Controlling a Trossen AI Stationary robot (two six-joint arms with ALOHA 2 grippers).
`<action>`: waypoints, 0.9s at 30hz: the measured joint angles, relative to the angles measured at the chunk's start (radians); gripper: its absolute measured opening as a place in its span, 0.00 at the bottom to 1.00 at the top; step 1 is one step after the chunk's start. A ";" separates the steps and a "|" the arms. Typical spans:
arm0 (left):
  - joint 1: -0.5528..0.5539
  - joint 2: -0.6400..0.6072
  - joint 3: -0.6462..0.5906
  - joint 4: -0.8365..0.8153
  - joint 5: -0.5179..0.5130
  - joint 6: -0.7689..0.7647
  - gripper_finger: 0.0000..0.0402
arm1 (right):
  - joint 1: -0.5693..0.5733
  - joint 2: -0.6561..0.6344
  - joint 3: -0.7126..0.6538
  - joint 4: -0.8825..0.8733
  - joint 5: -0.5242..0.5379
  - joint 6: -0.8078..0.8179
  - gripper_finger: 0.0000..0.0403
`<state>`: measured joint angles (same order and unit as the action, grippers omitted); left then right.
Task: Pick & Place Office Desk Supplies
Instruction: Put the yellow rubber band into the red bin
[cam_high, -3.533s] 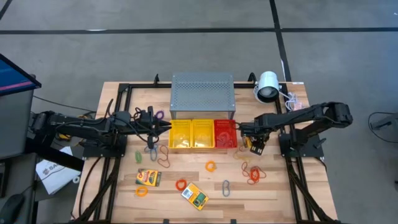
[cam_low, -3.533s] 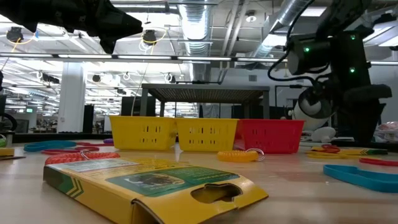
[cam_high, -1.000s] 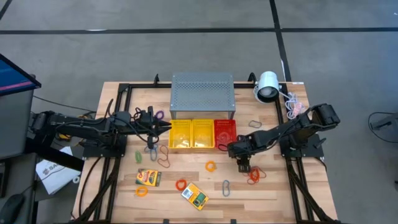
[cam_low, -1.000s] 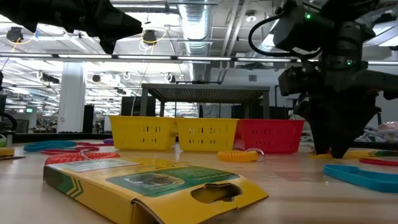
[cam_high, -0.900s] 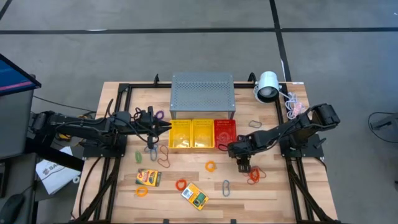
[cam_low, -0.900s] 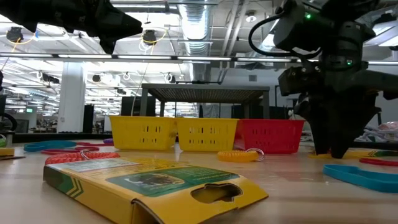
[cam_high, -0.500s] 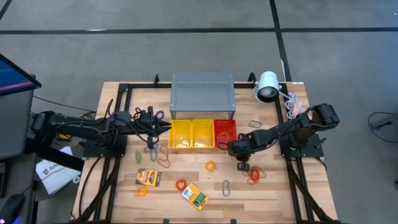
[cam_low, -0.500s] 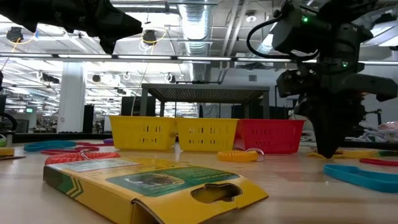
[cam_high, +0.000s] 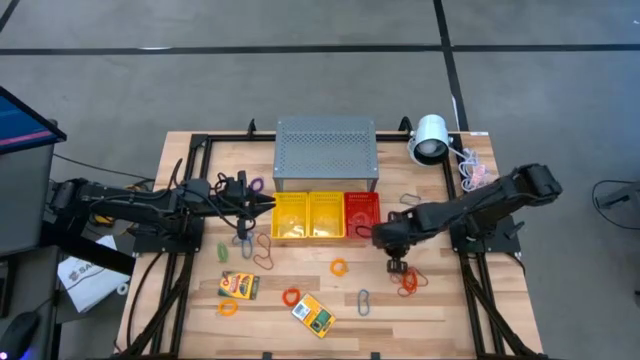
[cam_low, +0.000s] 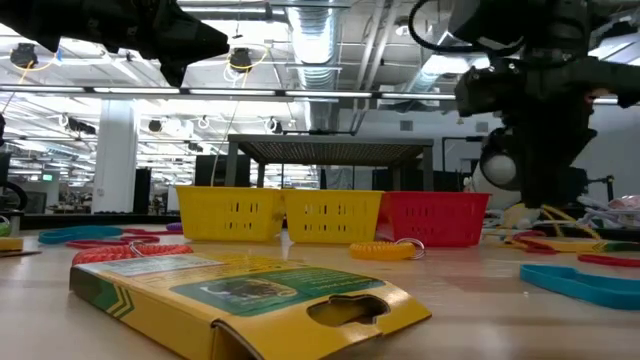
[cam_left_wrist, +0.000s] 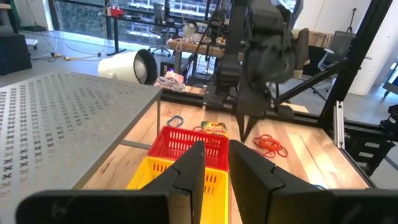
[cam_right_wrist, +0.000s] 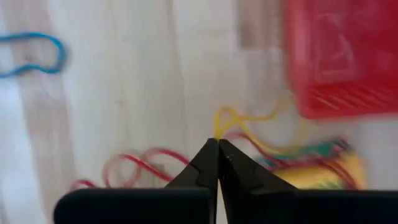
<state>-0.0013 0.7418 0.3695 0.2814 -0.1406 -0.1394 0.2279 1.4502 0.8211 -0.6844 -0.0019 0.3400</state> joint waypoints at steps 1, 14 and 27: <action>0.000 0.000 0.000 -0.003 0.000 0.000 0.17 | 0.000 -0.017 0.001 0.006 0.004 0.002 0.00; 0.000 0.000 0.000 -0.004 0.000 0.000 0.17 | 0.000 -0.227 0.025 0.023 0.060 0.028 0.00; 0.000 0.000 0.000 -0.004 0.000 -0.007 0.17 | 0.016 -0.228 0.026 0.008 0.047 0.055 0.00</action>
<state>-0.0013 0.7418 0.3695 0.2776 -0.1403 -0.1467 0.2435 1.2219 0.8467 -0.6766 0.0453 0.3946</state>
